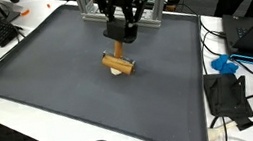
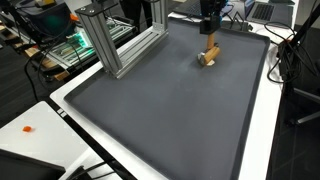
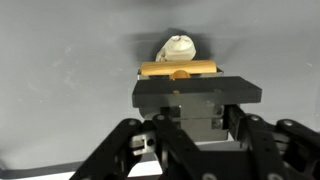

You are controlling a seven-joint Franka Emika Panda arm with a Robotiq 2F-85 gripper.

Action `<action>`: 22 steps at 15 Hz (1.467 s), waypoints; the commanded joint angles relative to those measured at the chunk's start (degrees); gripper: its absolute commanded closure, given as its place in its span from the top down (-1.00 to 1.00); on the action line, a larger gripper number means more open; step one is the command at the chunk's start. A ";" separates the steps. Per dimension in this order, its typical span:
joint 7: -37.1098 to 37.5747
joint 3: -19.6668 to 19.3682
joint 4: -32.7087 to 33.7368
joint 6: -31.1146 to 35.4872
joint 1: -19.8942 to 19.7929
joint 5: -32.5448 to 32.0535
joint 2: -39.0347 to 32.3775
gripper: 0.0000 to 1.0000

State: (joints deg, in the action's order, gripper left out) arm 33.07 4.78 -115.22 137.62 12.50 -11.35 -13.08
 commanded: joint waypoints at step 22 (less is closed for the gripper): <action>-14.79 0.81 -2.98 -12.15 -1.00 5.86 2.58 -0.43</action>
State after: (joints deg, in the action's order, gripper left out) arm 19.32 5.00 -114.46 128.70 12.27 -6.96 -11.85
